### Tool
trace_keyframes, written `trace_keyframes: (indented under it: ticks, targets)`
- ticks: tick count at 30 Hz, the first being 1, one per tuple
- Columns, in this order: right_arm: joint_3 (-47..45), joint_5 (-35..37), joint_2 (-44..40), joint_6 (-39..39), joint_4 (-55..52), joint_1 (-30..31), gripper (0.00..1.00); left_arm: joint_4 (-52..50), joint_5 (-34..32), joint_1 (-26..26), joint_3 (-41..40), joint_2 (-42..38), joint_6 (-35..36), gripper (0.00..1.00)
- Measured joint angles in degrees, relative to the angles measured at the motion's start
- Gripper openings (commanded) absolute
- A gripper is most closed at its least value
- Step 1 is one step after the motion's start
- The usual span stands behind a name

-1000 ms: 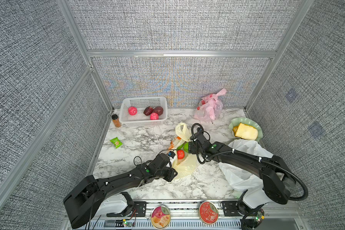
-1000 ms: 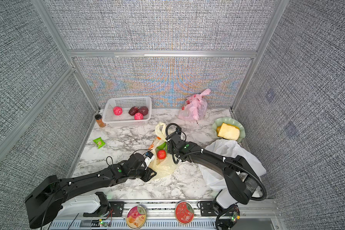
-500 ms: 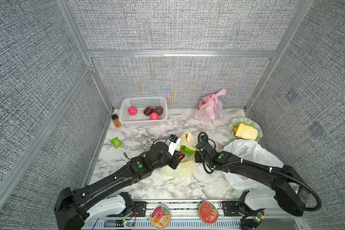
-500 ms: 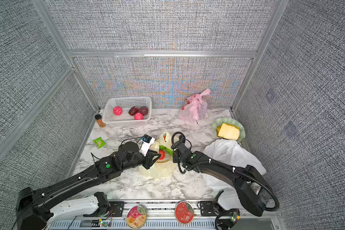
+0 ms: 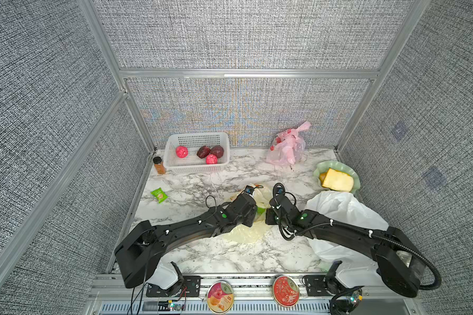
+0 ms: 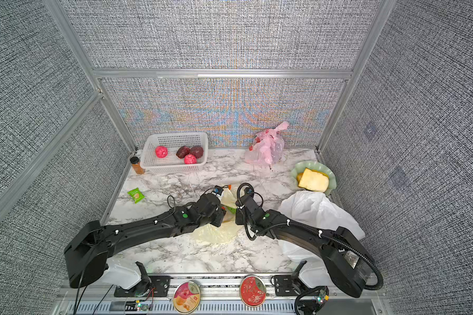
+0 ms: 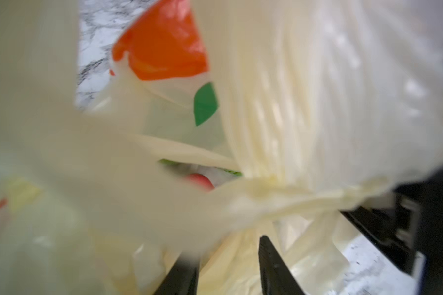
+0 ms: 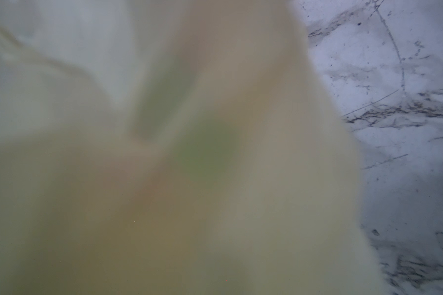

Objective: Untie the knot of a plastic bag & take out the apple
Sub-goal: Pick up the apple from the plastic bag.

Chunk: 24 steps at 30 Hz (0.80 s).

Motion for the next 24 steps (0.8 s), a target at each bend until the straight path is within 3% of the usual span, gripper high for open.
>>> trace_keyframes:
  ticks: [7,15,24]
  targets:
    - [0.0,-0.2,0.6,0.3,1.0,0.0,0.00,-5.0,-4.3,0.0,5.4,9.6,1.2,0.59]
    - [0.0,-0.2,1.1,0.2,1.0,0.0,0.00,-5.5,-9.2,0.1,5.9,11.6,1.3,0.67]
    - [0.2,-0.2,1.9,0.1,1.2,0.0,0.00,-4.6,-7.9,2.0,4.2,10.8,2.2,0.69]
